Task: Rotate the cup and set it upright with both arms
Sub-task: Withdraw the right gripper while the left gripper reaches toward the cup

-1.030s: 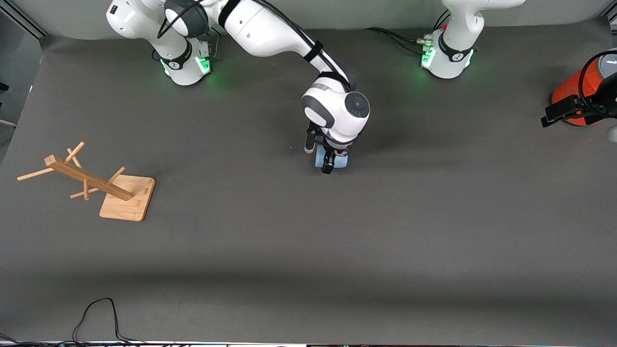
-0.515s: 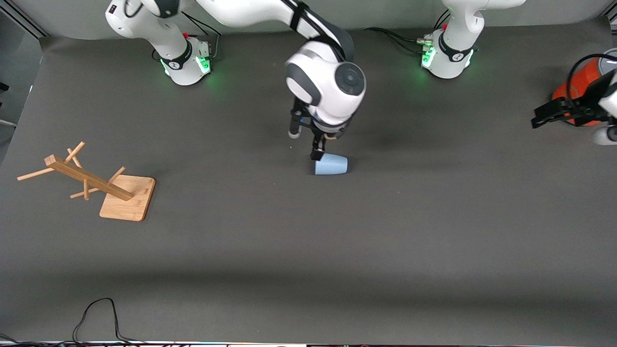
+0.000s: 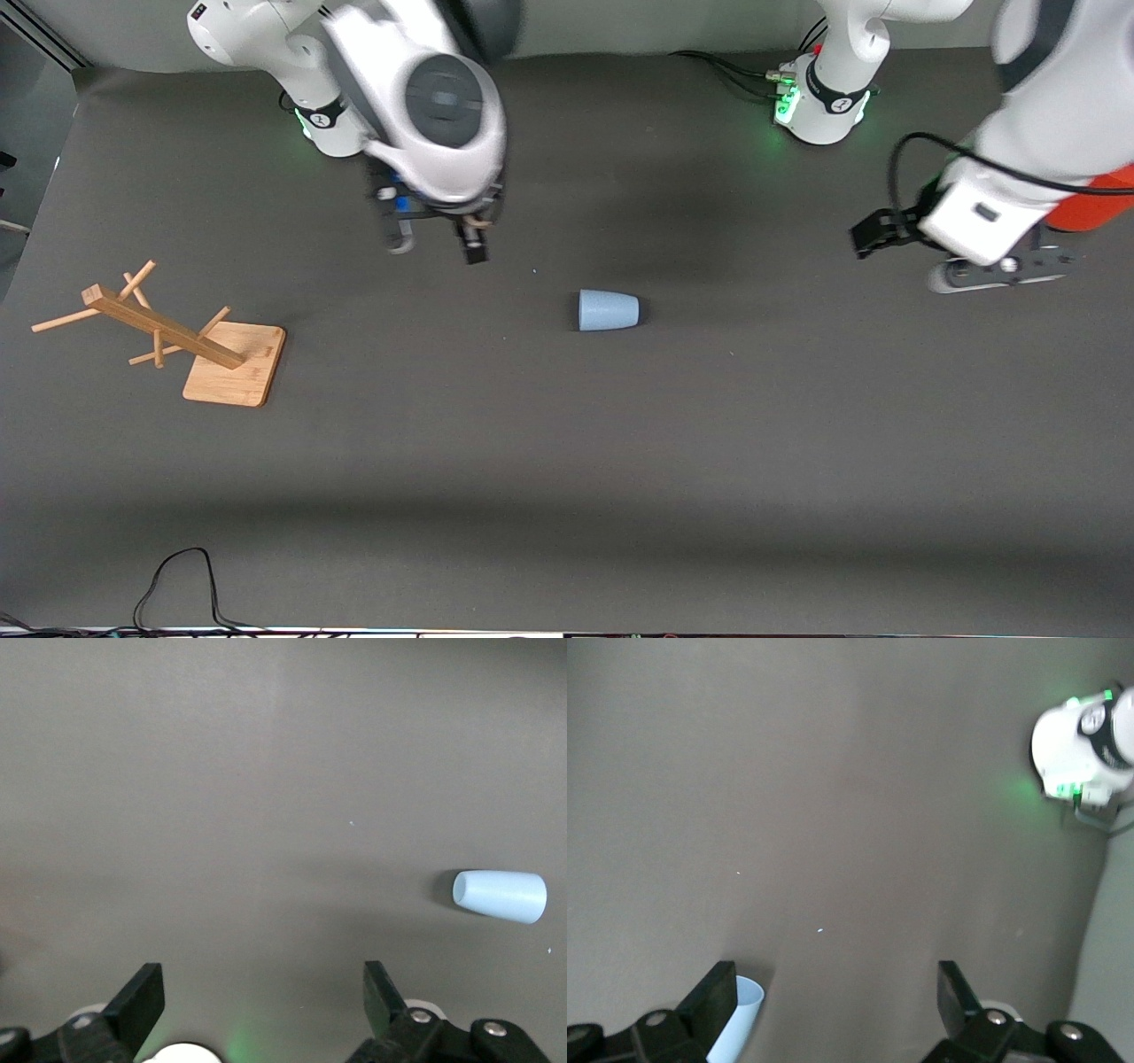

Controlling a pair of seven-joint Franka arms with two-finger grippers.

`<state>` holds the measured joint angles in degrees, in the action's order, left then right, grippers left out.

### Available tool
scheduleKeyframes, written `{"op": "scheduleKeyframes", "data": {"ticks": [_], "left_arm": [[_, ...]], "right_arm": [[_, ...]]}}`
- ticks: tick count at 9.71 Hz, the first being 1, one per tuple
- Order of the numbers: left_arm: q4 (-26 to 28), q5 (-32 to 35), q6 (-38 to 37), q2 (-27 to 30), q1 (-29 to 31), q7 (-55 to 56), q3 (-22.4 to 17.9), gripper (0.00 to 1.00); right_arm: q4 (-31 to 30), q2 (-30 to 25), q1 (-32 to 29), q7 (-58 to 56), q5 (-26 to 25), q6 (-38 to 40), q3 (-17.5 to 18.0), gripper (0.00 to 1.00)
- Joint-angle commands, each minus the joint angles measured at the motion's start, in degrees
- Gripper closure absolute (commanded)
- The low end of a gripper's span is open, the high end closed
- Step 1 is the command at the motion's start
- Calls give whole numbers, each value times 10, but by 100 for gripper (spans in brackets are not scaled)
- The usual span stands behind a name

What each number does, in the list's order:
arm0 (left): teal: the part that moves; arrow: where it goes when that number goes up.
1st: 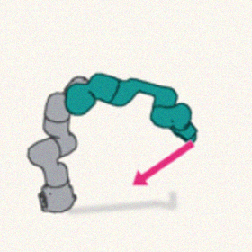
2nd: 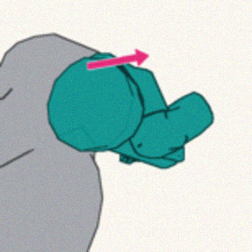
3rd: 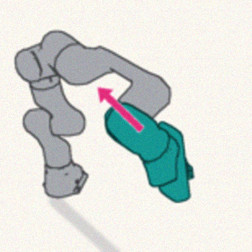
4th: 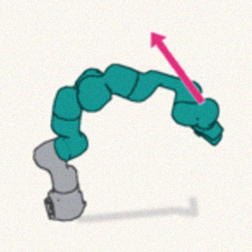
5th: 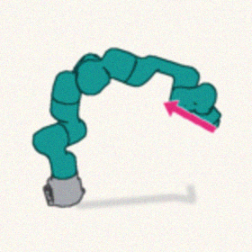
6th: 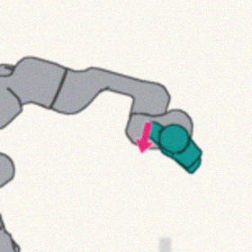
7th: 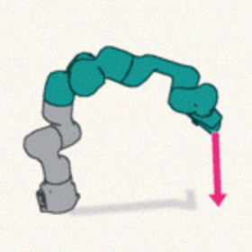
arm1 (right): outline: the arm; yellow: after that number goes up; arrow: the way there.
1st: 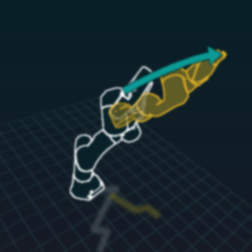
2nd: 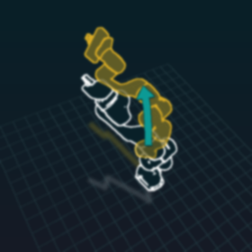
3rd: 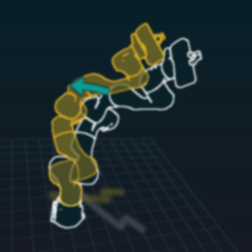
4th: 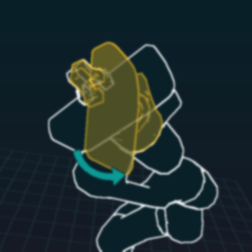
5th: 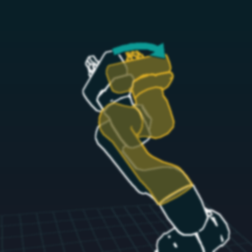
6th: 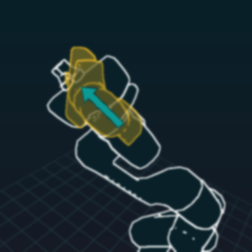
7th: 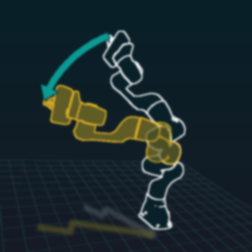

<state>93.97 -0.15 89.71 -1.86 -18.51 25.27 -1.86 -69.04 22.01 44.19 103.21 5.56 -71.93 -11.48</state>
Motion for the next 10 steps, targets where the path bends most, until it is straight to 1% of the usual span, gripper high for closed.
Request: {"op": "scheduleKeyframes", "data": {"ticks": [1, 2, 4, 6, 7, 8, 9, 10], "left_arm": [[-7, 37, 5, -21, -83, 100, -7, 0], [-9, 60, 5, -37, -127, 150, -7, 0], [-19, 87, 14, -85, -201, 237, -8, 0], [-29, 130, 29, -152, -280, 344, -8, 0], [-42, 146, 28, -190, -317, 388, -8, 0], [-63, 167, 27, -232, -350, 441, -8, 0], [-101, 190, 20, -282, -374, 491, -8, 0], [-141, 198, 17, -328, -390, 515, -8, 0]], "right_arm": [[-62, -67, -36, -195, 11, 13, -18, 0], [-79, -86, -45, -311, 9, 21, -33, 0], [-88, -103, -45, -443, 4, 16, -90, 0], [-94, -111, -45, -606, 4, 14, -172, 0], [-94, -111, -45, -682, 4, 8, -210, 0], [-103, -111, -44, -761, 3, -10, -249, 0], [-111, -112, -44, -817, 3, -27, -276, 0], [-125, -115, -43, -863, 4, -44, -294, 0]]}}
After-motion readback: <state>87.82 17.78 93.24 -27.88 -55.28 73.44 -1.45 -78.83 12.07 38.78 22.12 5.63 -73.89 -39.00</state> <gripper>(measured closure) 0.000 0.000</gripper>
